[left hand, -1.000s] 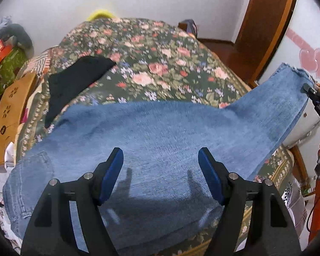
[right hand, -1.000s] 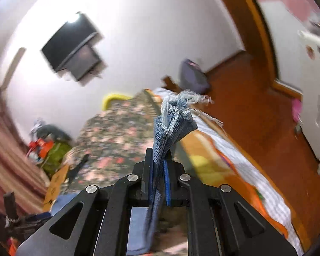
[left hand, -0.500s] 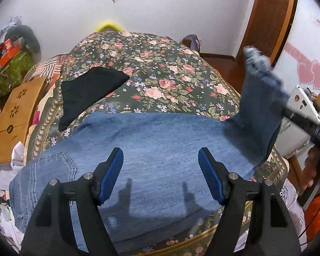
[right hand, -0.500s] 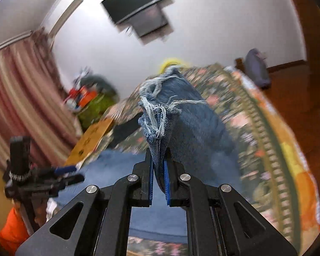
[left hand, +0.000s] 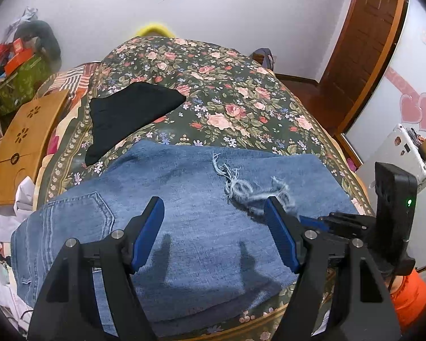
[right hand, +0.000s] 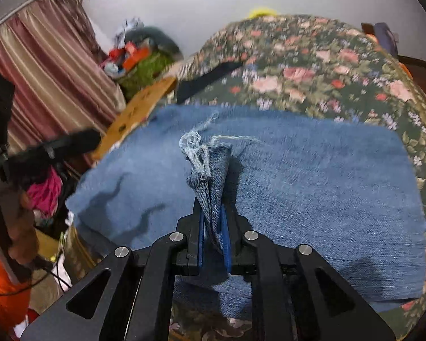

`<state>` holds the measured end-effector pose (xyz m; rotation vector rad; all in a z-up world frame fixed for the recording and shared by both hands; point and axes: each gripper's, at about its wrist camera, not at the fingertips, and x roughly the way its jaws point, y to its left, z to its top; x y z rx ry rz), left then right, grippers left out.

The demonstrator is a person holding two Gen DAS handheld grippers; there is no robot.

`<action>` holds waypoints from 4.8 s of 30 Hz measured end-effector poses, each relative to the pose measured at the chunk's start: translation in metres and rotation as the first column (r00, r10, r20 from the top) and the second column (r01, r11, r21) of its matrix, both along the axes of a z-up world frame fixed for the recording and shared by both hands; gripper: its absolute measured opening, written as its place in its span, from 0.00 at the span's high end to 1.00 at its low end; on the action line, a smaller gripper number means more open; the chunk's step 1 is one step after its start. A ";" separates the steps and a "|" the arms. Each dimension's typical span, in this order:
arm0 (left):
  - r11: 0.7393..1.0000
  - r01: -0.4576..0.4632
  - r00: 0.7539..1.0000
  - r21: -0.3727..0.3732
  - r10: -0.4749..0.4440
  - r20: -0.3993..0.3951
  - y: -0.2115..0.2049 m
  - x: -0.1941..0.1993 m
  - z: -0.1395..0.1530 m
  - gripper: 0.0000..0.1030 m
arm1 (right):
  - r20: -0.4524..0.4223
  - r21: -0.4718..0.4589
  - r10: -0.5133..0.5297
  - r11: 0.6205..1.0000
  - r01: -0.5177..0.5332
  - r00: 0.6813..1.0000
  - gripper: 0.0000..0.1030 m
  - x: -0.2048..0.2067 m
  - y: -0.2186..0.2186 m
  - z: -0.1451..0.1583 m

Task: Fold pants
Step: 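Fold the held leg hems with the right tool over onto the jeans seat, then open the right tool and smooth the folded jeans with both tools, then grasp the blue jeans with the left tool and lift them off the bed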

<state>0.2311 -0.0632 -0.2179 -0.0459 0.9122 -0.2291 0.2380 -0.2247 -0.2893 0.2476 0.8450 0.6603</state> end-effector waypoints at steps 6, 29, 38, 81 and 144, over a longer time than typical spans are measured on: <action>0.999 0.032 0.999 0.014 -0.032 -0.003 -0.014 0.013 0.001 0.29 | -0.026 0.028 0.021 0.999 -0.021 0.999 0.65 -0.003 -0.022 0.021; 0.958 0.265 0.954 0.111 -0.243 -0.177 -0.109 0.052 -0.081 0.61 | -0.072 -0.139 -0.175 0.977 0.163 0.982 0.63 0.023 -0.107 -0.036; 0.966 0.234 0.963 0.113 -0.214 -0.164 -0.091 0.018 -0.078 0.58 | -0.098 -0.084 -0.208 0.976 0.200 0.973 0.63 -0.021 -0.126 -0.039; 0.873 -0.484 0.871 -0.058 0.475 -0.125 0.259 -0.149 -0.043 0.32 | 0.118 -0.198 0.114 0.976 -0.089 0.986 0.59 -0.005 0.105 0.063; 0.963 -0.269 0.921 -0.024 0.264 0.287 0.129 -0.045 0.100 0.74 | 0.063 -0.164 -0.217 0.961 0.225 0.974 0.51 -0.025 -0.053 0.040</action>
